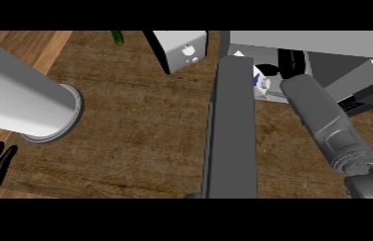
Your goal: Pick up the milk, place it into the microwave and close the microwave
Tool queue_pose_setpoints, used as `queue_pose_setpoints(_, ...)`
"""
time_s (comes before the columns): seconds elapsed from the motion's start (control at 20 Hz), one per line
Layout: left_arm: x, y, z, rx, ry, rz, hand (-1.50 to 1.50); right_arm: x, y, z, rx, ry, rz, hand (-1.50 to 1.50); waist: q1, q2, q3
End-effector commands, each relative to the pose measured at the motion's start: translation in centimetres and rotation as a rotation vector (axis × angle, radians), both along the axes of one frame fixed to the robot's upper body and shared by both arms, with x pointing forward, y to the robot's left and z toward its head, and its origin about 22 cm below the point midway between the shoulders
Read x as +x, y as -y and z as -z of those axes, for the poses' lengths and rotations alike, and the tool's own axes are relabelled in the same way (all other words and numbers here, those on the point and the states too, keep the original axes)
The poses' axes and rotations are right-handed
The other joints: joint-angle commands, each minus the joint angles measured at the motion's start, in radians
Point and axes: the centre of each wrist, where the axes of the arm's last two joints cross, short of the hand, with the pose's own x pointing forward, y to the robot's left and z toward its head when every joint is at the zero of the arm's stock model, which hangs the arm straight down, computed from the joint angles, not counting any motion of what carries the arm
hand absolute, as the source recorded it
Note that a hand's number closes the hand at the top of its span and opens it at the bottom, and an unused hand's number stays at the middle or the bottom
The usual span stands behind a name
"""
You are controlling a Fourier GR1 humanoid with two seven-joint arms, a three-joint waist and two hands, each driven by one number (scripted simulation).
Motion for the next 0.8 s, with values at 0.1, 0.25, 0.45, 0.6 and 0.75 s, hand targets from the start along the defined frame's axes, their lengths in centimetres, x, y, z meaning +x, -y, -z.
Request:
queue_pose_setpoints(0.1, 0.1, 0.8, 0.6, -0.003, -0.013, 0.107, -1.50, -0.4, 0.3, 0.7, 0.184, -0.009, -0.092, -1.50, -0.016, -0.011, 0.000)
queue_pose_setpoints(0.25, 0.7, 1.2, 0.9, -0.017, -0.006, 0.106, -1.50, -0.8, -0.5, 1.6, 0.268, -0.031, -0.153, -1.50, -0.038, -0.022, -0.002)
queue_pose_setpoints(0.45, 2.4, 2.1, 1.1, -0.022, -0.011, 0.136, -1.50, -1.5, -0.2, 3.0, 0.390, -0.065, -0.196, -1.50, -0.058, -0.022, -0.002)
queue_pose_setpoints(0.6, 1.8, 4.1, 0.3, -0.014, -0.007, 0.178, -1.50, -2.2, 1.3, 3.8, 0.449, -0.103, -0.229, -1.50, -0.070, -0.035, -0.003)
queue_pose_setpoints(0.75, 3.0, 4.3, 0.3, -0.022, -0.037, 0.223, 1.50, -4.2, 0.5, 7.1, 0.546, -0.117, -0.265, -1.50, -0.090, -0.040, -0.003)
